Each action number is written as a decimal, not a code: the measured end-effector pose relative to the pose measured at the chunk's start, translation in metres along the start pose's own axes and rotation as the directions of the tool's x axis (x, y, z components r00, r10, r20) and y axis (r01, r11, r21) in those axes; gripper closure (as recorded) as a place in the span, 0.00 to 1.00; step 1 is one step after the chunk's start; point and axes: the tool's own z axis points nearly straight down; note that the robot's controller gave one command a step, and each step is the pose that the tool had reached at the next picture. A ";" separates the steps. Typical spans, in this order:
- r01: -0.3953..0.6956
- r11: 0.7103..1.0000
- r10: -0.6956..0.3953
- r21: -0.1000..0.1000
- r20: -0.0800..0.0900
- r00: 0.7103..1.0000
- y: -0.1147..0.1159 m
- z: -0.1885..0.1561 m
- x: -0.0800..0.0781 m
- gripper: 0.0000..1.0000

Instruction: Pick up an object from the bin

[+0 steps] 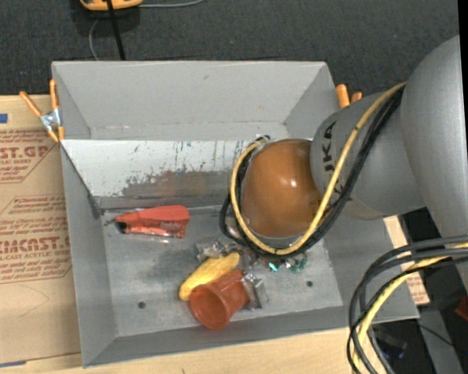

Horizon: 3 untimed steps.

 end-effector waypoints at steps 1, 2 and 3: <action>0.000 1.000 0.000 0.000 -0.001 1.000 0.000 0.000 0.000 0.00; 0.219 0.976 -0.219 0.003 0.007 0.976 -0.009 0.009 0.001 1.00; 0.219 0.976 -0.219 0.003 0.007 0.976 -0.009 0.008 0.000 1.00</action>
Offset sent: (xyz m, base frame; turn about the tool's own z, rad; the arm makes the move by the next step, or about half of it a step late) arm 0.0030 -0.0088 -0.0093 -0.2238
